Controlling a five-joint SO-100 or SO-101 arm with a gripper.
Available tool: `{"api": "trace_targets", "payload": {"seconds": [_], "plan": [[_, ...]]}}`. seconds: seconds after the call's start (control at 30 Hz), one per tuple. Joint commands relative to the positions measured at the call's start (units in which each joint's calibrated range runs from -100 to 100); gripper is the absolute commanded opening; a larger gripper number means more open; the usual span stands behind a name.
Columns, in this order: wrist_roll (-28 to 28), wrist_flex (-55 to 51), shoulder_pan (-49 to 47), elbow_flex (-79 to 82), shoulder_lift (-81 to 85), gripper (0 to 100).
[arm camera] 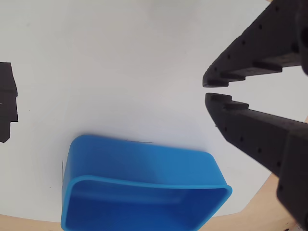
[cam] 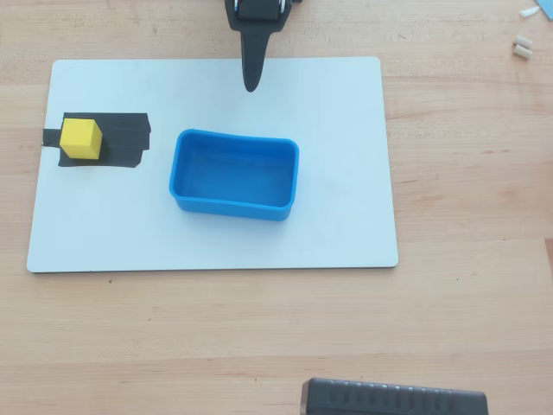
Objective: Pick up yellow cube and drop it in the blue rectangular bin
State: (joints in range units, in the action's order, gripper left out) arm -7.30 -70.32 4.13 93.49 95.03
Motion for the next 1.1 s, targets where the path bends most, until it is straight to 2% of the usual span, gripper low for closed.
{"api": "trace_targets", "payload": {"seconds": [0.0, 0.5, 0.73, 0.83, 1.07], "plan": [[-0.4, -0.4, 0.2, -0.9, 1.3, 0], [-0.7, -0.4, -0.3, -0.8, 1.3, 0], [-1.5, -0.6, 4.4, -1.5, 1.3, 0], [-1.5, -0.6, 4.9, -4.6, 0.1, 0], [-2.4, -2.5, 5.6, -24.4, -18.5, 0]]}}
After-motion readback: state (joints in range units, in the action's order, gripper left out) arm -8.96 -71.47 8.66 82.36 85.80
